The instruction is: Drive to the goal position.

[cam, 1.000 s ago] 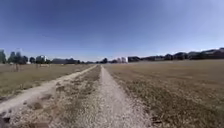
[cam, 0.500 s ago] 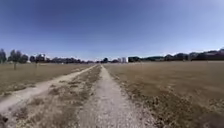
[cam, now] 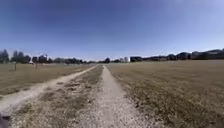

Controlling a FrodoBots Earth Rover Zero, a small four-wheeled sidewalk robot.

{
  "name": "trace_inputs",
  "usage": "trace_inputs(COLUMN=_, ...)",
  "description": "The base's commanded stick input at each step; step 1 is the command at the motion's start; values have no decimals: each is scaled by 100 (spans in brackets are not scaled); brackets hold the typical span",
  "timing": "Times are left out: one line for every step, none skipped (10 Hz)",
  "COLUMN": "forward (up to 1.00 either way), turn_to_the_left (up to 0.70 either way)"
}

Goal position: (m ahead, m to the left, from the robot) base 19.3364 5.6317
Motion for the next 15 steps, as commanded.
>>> trace_inputs(forward=70, turn_to_the_left=0)
trace_inputs(forward=70, turn_to_the_left=0)
trace_inputs(forward=70, turn_to_the_left=0)
trace_inputs(forward=70, turn_to_the_left=0)
trace_inputs(forward=70, turn_to_the_left=0)
trace_inputs(forward=70, turn_to_the_left=0)
trace_inputs(forward=70, turn_to_the_left=5)
trace_inputs(forward=70, turn_to_the_left=35)
trace_inputs(forward=70, turn_to_the_left=35)
trace_inputs(forward=70, turn_to_the_left=35)
trace_inputs(forward=70, turn_to_the_left=20)
trace_inputs(forward=70, turn_to_the_left=0)
trace_inputs(forward=70, turn_to_the_left=0)
trace_inputs(forward=70, turn_to_the_left=0)
trace_inputs(forward=70, turn_to_the_left=0)
